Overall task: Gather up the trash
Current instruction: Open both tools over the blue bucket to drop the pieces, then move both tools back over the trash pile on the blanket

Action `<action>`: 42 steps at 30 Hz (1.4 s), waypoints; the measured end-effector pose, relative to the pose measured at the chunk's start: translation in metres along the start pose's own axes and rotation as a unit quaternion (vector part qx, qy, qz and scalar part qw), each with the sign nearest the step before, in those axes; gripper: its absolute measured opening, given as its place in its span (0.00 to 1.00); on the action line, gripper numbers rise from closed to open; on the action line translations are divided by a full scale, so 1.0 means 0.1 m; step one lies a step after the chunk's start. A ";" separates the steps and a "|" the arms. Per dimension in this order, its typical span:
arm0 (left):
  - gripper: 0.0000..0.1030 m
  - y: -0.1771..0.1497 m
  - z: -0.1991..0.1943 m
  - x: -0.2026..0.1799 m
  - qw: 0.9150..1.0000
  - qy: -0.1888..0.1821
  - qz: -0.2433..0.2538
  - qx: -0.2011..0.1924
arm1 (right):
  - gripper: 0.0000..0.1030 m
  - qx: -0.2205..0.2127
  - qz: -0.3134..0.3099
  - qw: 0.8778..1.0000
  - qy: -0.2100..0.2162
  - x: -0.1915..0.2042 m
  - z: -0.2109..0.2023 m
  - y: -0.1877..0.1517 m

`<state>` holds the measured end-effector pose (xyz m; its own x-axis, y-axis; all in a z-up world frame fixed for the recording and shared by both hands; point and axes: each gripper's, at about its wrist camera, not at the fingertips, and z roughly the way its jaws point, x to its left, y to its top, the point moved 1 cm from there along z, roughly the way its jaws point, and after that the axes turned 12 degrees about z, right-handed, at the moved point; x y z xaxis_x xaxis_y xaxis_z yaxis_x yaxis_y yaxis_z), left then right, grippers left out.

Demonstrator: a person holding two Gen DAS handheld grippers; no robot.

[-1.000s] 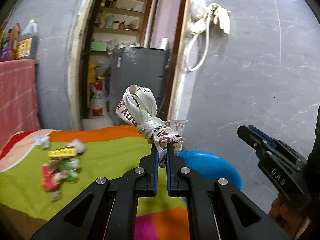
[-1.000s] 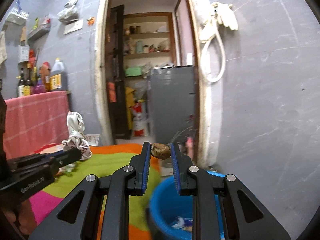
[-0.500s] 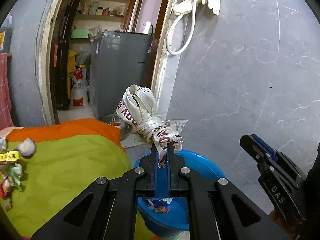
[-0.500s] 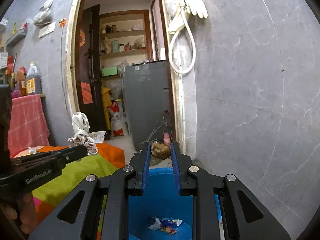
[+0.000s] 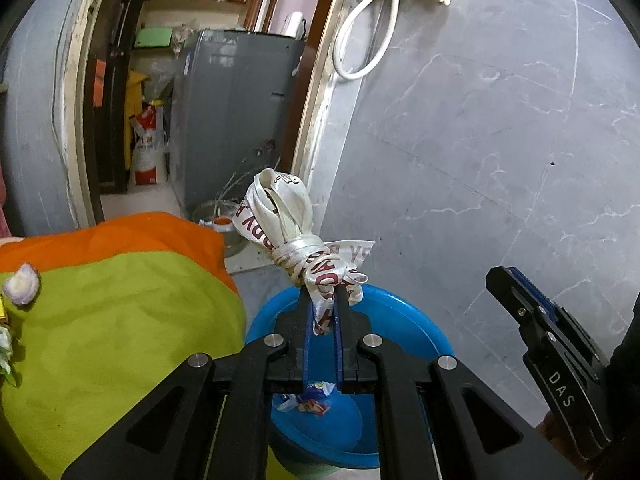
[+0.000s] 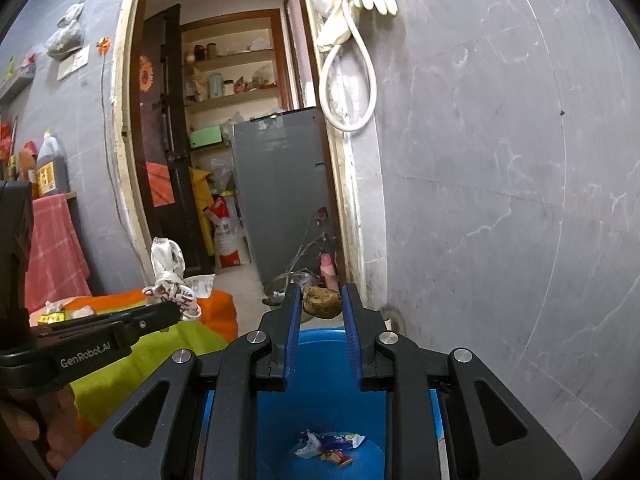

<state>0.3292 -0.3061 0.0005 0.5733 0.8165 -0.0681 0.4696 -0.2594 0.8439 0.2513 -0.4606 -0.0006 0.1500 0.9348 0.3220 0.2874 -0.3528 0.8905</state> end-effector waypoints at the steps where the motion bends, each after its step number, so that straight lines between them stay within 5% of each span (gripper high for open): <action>1: 0.10 0.00 0.01 0.00 1.000 -0.001 0.000 0.004 | 0.19 0.001 0.003 1.000 -0.001 -0.02 0.02 0.01; 10: 0.28 -0.06 0.01 0.06 1.000 0.012 -0.002 0.016 | 0.32 0.004 0.023 1.000 -0.009 -0.11 0.06 0.03; 13: 0.36 -0.09 -0.06 0.12 1.000 0.023 -0.012 0.008 | 0.50 -0.005 0.031 0.999 -0.013 -0.13 0.02 0.04; 16: 0.45 -0.10 -0.15 0.18 0.999 0.038 -0.018 -0.002 | 0.54 -0.015 0.043 0.999 -0.018 -0.17 -0.04 0.07; 19: 0.62 -0.10 -0.28 0.25 0.998 0.055 -0.023 -0.016 | 0.69 -0.023 0.052 0.998 -0.020 -0.20 -0.09 0.08; 21: 0.85 -0.12 -0.39 0.31 0.997 0.068 -0.028 -0.031 | 0.78 -0.032 0.055 0.998 -0.019 -0.21 -0.15 0.10; 23: 0.92 -0.13 -0.51 0.35 0.995 0.084 -0.032 -0.049 | 0.84 -0.038 0.054 0.998 -0.019 -0.20 -0.19 0.10; 26: 0.94 -0.13 -0.64 0.41 0.993 0.101 -0.029 -0.061 | 1.00 -0.045 0.057 0.997 -0.022 -0.19 -0.25 0.10; 42: 0.94 -0.27 -1.22 0.75 0.984 0.163 -0.029 -0.064 | 1.00 -0.057 0.021 0.998 0.009 0.31 -0.50 0.07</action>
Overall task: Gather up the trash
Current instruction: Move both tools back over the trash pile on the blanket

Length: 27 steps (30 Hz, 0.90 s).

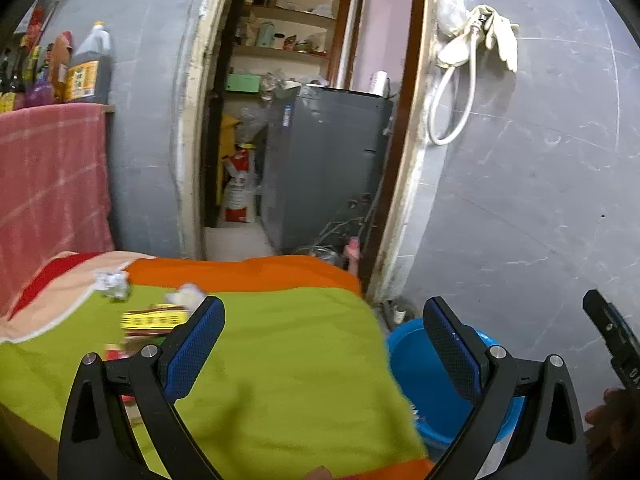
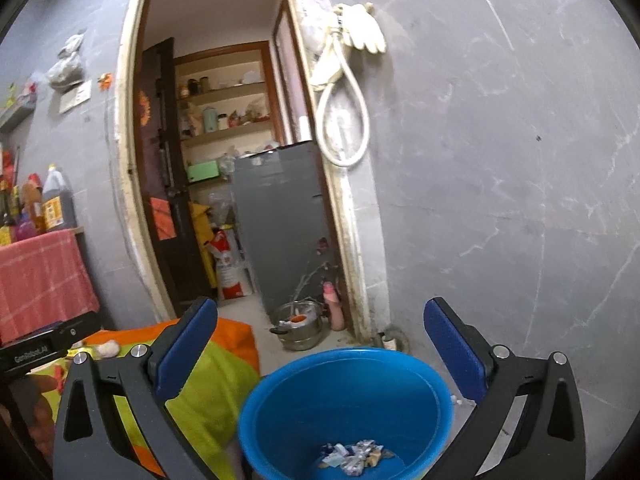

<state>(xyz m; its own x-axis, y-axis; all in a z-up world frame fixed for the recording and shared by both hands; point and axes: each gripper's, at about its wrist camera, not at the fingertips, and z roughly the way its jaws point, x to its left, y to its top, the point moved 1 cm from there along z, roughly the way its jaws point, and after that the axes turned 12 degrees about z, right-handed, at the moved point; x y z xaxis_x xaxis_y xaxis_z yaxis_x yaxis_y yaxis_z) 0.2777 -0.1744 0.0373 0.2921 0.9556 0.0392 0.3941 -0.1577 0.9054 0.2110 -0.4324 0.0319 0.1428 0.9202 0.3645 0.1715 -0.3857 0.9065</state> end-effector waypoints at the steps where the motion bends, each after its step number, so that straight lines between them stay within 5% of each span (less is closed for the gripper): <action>1: 0.94 -0.01 -0.04 0.05 1.000 0.003 -0.001 0.002 | 1.00 0.001 -0.002 1.000 0.005 0.06 -0.01 0.00; 27: 0.95 -0.53 -0.96 1.38 0.991 0.125 -0.034 0.017 | 1.00 0.059 -0.042 0.991 0.113 1.57 -0.10 -0.52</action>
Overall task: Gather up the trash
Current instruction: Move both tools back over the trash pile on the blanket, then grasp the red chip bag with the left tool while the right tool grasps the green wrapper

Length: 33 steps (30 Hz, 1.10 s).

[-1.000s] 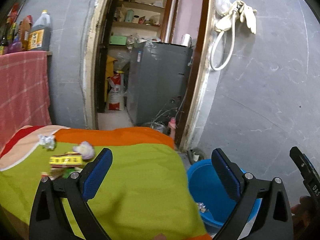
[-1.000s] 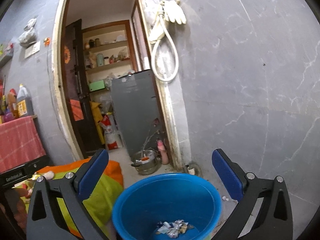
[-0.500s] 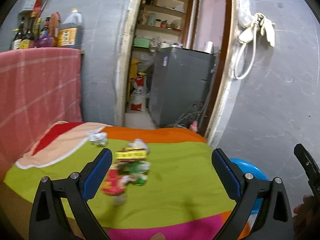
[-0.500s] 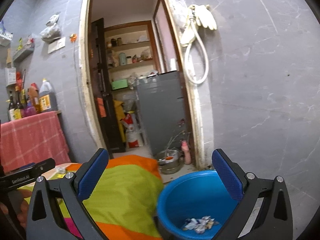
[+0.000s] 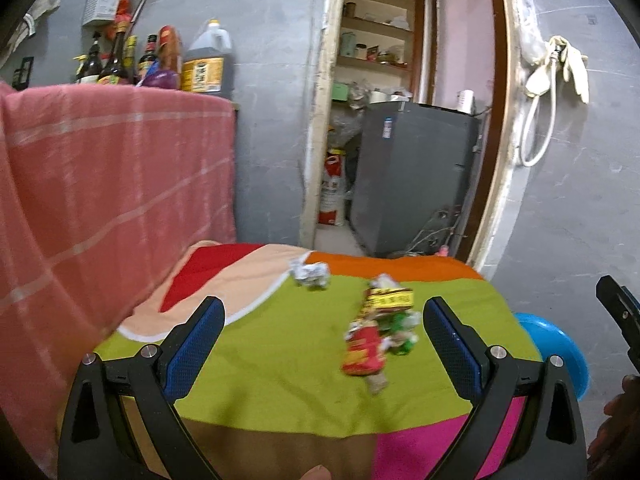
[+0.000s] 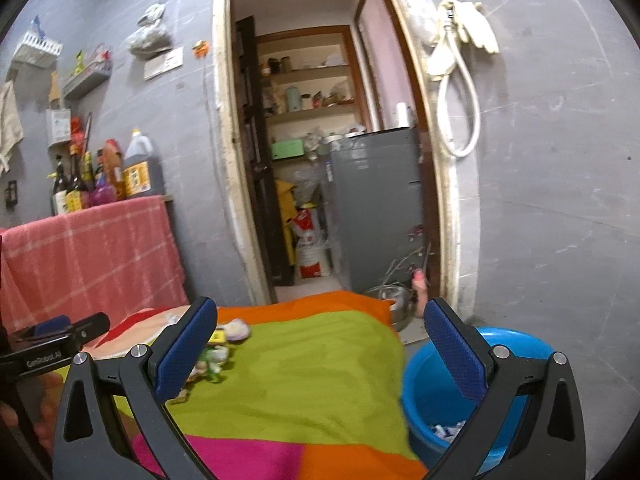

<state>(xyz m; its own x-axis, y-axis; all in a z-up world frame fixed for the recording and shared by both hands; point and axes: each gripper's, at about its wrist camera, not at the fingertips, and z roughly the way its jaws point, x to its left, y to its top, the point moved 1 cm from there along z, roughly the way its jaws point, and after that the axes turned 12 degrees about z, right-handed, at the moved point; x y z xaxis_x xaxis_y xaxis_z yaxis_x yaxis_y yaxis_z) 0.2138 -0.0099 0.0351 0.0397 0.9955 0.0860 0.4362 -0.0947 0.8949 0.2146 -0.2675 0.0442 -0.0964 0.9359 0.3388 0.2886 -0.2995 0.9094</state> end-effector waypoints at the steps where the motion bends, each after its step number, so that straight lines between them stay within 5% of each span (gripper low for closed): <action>1: 0.95 -0.02 0.00 0.05 1.000 0.003 -0.001 0.002 | 1.00 0.003 -0.002 1.000 0.002 0.03 0.01 -0.02; 14: 0.95 -0.28 0.09 0.45 0.999 0.027 -0.018 0.037 | 1.00 0.078 -0.052 0.995 0.035 0.44 0.33 -0.34; 26: 0.95 -0.40 0.38 0.45 0.994 -0.028 -0.019 0.106 | 1.00 0.162 -0.110 0.979 0.049 0.55 0.69 -0.59; 33: 0.87 -0.36 0.51 0.33 0.990 -0.072 -0.016 0.122 | 0.71 0.213 -0.093 0.970 0.066 0.48 0.93 -0.58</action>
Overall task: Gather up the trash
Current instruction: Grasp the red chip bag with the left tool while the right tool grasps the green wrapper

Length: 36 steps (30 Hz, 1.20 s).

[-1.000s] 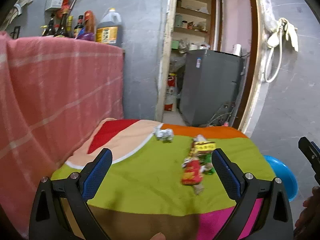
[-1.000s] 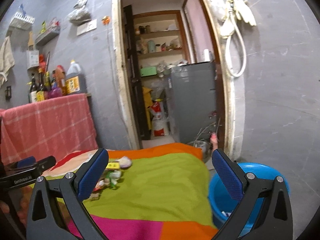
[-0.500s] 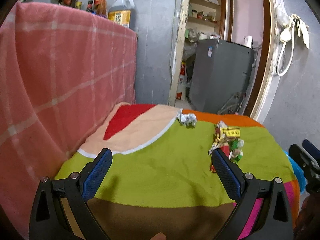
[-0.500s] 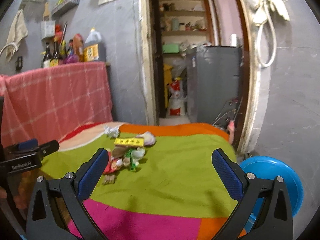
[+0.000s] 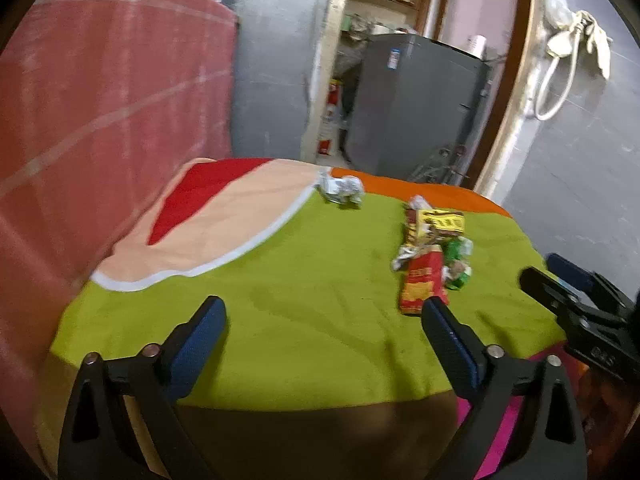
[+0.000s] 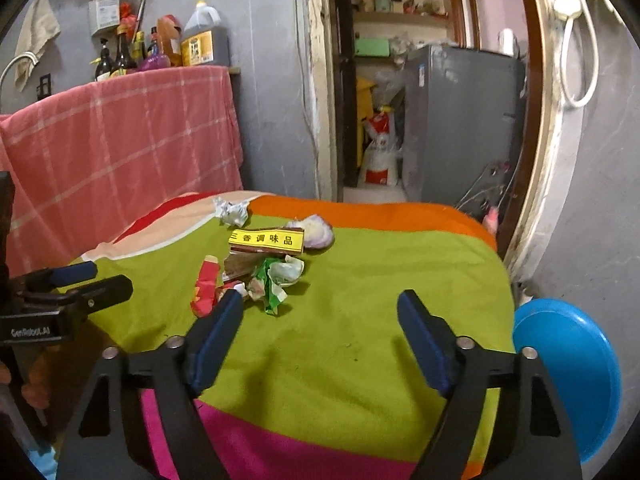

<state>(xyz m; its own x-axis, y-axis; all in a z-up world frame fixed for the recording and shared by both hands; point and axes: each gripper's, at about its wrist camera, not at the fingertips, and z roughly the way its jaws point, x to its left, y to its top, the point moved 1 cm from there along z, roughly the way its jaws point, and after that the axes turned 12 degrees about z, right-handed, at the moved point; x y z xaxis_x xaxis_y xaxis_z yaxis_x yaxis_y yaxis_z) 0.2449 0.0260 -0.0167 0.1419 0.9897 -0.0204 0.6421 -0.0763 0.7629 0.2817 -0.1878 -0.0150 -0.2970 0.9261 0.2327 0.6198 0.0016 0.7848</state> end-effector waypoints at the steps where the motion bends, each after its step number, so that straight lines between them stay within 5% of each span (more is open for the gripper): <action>1: 0.84 0.01 0.02 -0.02 1.000 -0.008 0.002 0.003 | 0.69 0.006 0.000 1.000 0.003 -0.01 0.03 0.01; 5: 0.67 0.08 0.14 -0.09 0.999 -0.044 0.002 0.017 | 0.55 0.028 -0.004 1.000 0.013 -0.01 0.13 0.07; 12: 0.39 0.19 0.33 -0.26 0.995 -0.095 0.003 0.040 | 0.46 0.059 -0.003 0.998 0.026 -0.01 0.33 0.16; 24: 0.22 0.29 0.54 -0.29 0.990 -0.127 -0.009 0.056 | 0.44 0.086 0.017 0.995 0.044 -0.04 0.45 0.22; 36: 0.17 0.24 0.43 -0.07 0.993 -0.098 -0.044 0.044 | 0.44 0.128 0.012 0.990 0.066 0.18 0.72 0.25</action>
<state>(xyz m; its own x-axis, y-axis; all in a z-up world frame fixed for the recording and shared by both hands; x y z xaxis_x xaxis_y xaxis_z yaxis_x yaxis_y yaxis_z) 0.2916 0.0115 -0.0260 0.2208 0.9508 -0.2174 0.7205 -0.0087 0.6934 0.3440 -0.1437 -0.0322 -0.3612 0.8700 0.3356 0.7864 0.0908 0.6110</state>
